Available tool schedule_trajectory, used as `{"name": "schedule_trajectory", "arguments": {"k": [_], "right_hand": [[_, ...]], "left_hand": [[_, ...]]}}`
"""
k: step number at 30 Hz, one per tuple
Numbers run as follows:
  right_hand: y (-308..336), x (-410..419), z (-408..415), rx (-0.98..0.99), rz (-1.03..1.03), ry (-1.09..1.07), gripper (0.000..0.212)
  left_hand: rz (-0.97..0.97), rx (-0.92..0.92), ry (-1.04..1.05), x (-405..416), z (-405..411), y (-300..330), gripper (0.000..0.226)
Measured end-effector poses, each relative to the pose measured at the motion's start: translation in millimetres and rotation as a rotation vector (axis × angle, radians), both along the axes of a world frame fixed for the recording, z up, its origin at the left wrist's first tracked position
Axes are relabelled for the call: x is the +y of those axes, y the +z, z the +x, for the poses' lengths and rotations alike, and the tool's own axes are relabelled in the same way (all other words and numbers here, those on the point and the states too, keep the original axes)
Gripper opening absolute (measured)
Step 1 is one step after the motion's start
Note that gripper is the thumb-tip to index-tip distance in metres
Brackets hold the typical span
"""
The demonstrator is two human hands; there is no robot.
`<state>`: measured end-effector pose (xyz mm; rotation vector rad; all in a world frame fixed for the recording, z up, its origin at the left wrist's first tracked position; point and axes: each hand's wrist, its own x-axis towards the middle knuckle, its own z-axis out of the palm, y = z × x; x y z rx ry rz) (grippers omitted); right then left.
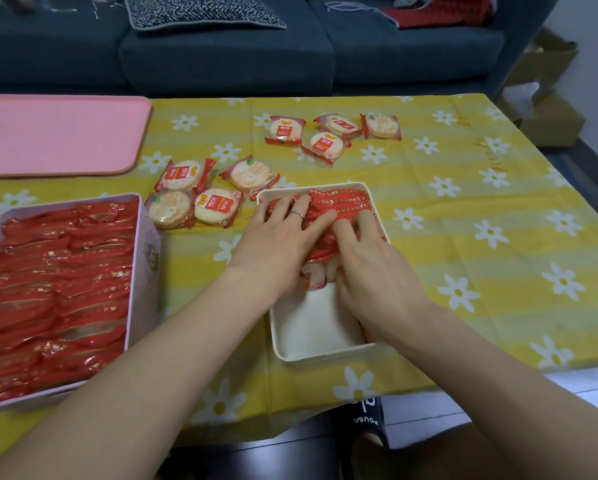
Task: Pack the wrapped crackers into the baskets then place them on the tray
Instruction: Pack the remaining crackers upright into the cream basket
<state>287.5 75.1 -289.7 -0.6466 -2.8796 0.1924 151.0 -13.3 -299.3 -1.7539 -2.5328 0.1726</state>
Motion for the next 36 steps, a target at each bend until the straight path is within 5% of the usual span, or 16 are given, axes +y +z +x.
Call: {"name": "schedule_trajectory", "arguments": {"k": [4, 11, 18, 31, 36], "right_hand": [[-0.3, -20.9, 9.9, -0.063, -0.109, 0.063, 0.025], [-13.3, -14.6, 2.8, -0.282, -0.238, 0.109, 0.052], [-20.0, -17.1, -2.9, -0.283, -0.183, 0.094, 0.039], [-23.0, -16.0, -5.4, -0.305, -0.215, 0.191, 0.046], [-6.3, -11.7, -3.6, -0.282, -0.127, 0.164, 0.03]], "left_hand": [[0.012, -0.028, 0.006, 0.0, -0.1, -0.4, 0.091], [0.042, -0.082, 0.087, -3.1, -1.4, 6.0, 0.105], [0.015, -0.164, 0.112, -3.0, -3.9, 12.0, 0.114], [-0.055, -0.332, 0.149, -5.2, -19.3, 19.1, 0.127], [0.016, -0.274, 0.135, -6.4, -19.7, 19.2, 0.121]]}}
